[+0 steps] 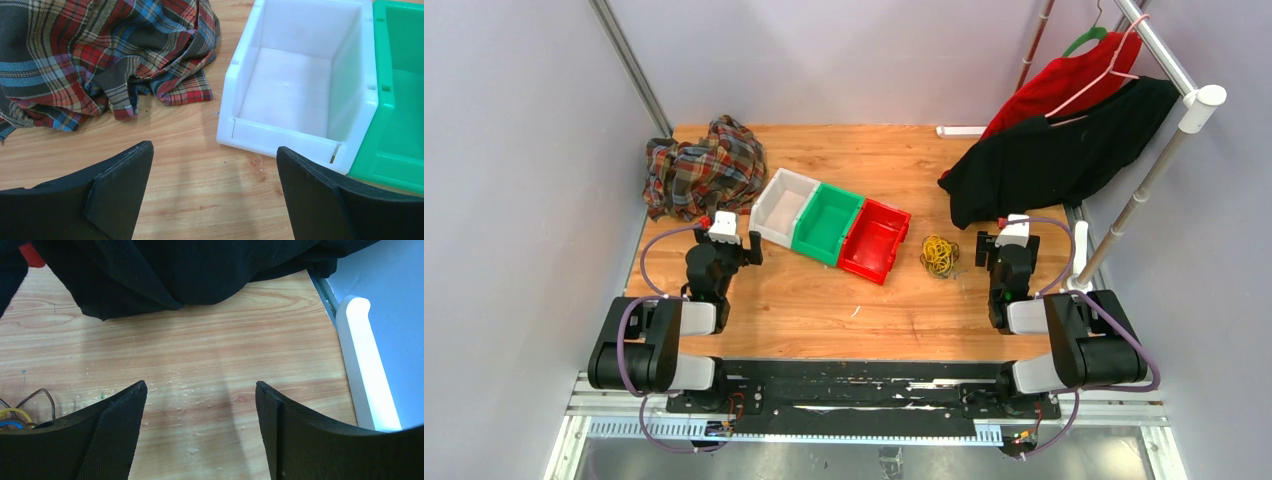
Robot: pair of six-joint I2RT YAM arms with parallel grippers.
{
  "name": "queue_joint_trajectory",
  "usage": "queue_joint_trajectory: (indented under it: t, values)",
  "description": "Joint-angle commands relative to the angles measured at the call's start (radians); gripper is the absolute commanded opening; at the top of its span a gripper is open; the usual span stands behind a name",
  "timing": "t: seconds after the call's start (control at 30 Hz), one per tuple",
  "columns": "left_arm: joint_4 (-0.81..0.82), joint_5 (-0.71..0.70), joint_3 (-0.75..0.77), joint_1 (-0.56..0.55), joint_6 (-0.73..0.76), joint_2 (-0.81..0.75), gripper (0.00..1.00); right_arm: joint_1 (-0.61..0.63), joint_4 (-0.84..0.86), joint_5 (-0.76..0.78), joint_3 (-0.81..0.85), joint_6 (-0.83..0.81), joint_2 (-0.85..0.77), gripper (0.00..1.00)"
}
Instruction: Untangle the cables
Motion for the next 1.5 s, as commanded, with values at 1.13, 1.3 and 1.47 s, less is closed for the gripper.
queue_joint_trajectory:
  t: [1.13,1.3,1.47]
  values:
    - [-1.439,0.142,0.938,0.014,0.047,-0.091,0.98,0.119,-1.186,-0.222,0.498,0.648,-0.505,0.6]
    - [-1.432,0.169,0.987,0.014,0.008,-0.003,0.98,0.411,-1.239,-0.044,0.592,0.566,-0.361,0.72]
    - [-1.448,0.213,1.002,0.013,0.002,0.042,0.98,0.515,-1.23,-0.028,0.656,0.57,-0.184,0.78]
